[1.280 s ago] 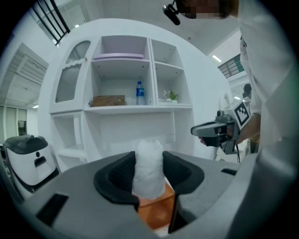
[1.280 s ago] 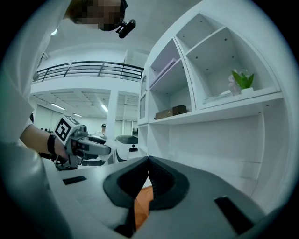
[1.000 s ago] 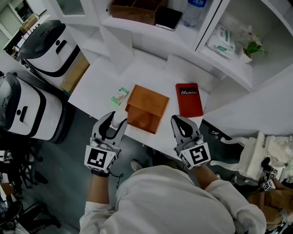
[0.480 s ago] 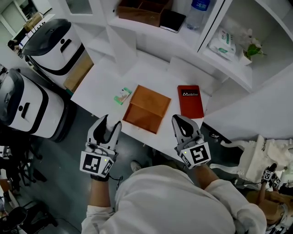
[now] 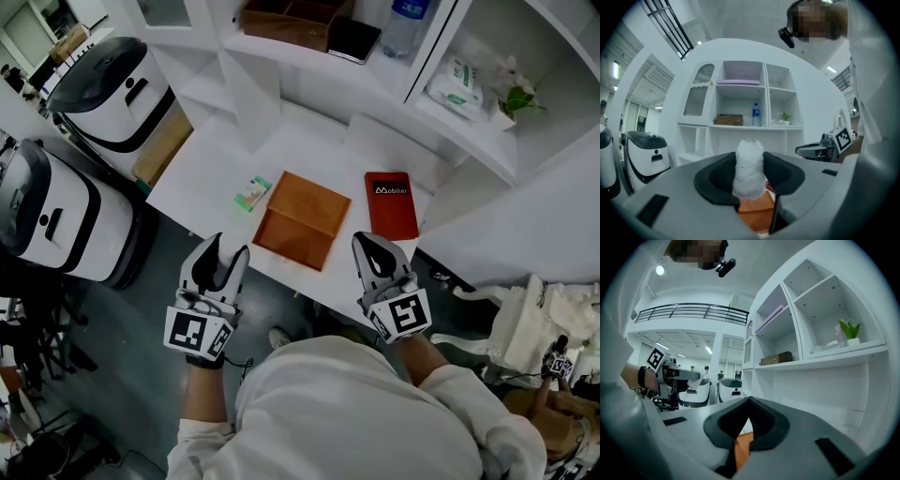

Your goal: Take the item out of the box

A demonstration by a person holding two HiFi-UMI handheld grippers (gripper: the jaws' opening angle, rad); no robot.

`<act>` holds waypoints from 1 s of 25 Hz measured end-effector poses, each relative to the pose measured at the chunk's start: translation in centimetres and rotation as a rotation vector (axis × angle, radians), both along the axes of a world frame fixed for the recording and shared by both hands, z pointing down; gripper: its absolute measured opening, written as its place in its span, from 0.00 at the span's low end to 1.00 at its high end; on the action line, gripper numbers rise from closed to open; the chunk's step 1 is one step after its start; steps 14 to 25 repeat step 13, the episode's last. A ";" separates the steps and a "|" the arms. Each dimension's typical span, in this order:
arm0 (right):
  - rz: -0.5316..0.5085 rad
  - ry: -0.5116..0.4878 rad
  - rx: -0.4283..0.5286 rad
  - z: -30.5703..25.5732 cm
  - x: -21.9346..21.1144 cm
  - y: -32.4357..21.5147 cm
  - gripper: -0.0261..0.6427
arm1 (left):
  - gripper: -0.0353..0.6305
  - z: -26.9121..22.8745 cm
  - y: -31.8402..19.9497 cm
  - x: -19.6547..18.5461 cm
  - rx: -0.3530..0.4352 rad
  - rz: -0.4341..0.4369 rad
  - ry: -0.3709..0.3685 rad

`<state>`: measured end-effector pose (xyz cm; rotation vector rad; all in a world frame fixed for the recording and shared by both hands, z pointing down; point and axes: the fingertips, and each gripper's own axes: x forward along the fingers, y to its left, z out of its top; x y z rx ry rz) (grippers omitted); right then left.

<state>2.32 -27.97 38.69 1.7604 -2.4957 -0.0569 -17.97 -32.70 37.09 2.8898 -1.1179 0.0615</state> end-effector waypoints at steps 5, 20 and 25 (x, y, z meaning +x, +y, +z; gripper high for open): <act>0.006 -0.001 -0.003 0.1 0.3 0.0 0.07 | 0.33 0.1 0.0 0.4 -0.001 0.010 -0.005; 0.013 -0.003 -0.005 0.3 0.4 0.0 0.07 | 0.33 0.1 -0.2 0.7 0.001 0.021 -0.005; 0.013 -0.003 -0.005 0.3 0.4 0.0 0.07 | 0.33 0.1 -0.2 0.7 0.001 0.021 -0.005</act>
